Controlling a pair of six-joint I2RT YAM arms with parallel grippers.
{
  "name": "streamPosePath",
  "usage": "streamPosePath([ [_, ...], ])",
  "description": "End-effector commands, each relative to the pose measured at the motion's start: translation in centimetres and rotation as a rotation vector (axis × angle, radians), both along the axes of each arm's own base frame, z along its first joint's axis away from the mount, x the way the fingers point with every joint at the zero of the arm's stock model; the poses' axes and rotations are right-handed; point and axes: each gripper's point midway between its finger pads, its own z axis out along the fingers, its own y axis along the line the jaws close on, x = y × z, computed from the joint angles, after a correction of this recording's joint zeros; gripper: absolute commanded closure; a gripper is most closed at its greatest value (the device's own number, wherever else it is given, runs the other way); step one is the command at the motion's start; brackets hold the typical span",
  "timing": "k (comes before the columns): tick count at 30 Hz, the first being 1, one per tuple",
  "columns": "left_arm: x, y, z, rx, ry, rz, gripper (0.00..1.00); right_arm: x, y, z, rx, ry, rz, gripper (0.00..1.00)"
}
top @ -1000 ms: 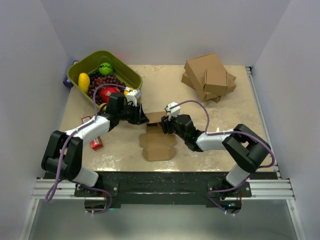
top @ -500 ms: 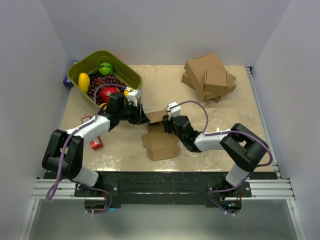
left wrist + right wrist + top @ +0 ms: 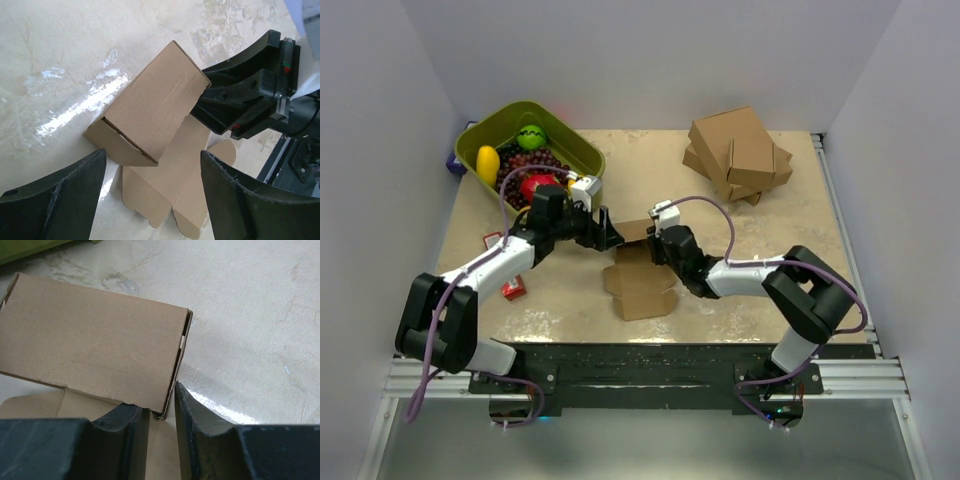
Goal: Fold the paper box
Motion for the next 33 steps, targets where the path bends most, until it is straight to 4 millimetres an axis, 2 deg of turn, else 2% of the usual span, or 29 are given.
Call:
streamPosePath([
  [1,1.3,0.8,2.8,0.023,-0.160,0.033,0.20,-0.2,0.6,1.5,0.008,0.076,-0.018,1.00],
  [6,2.0,2.5,5.4,0.098,-0.294,0.131,0.20,-0.6,0.4,4.8,-0.006,0.171,-0.060,1.00],
  [7,1.9,2.7,5.6,0.111,-0.313,0.144,0.20,-1.1,-0.1,4.6,-0.036,0.209,-0.070,1.00],
  [8,1.9,3.2,6.7,0.124,-0.357,0.174,0.20,-0.8,0.3,5.9,-0.017,0.205,-0.073,1.00],
  [12,0.5,2.2,8.0,0.144,-0.447,0.162,0.20,-1.3,0.4,6.7,-0.023,0.277,-0.082,1.00],
  [16,0.0,2.6,8.8,0.177,-0.487,0.211,0.18,-1.8,0.0,6.7,-0.026,0.311,-0.094,1.00],
  [21,-1.1,1.7,8.0,0.223,-0.461,0.236,0.18,-2.0,-0.3,7.4,0.005,0.329,-0.110,1.00],
  [22,-1.4,2.1,6.9,0.266,-0.426,0.249,0.18,-2.0,-0.1,7.6,0.012,0.331,-0.106,1.00],
  [26,-2.2,1.0,5.9,0.275,-0.373,0.249,0.19,-2.0,-0.2,8.3,0.020,0.327,-0.112,1.00],
  [29,-2.9,0.6,4.3,0.307,-0.334,0.269,0.19,-2.1,-0.3,8.7,0.025,0.323,-0.118,1.00],
  [33,-2.9,0.3,3.0,0.290,-0.315,0.310,0.19,-2.1,-0.3,8.7,0.033,0.326,-0.121,1.00],
])
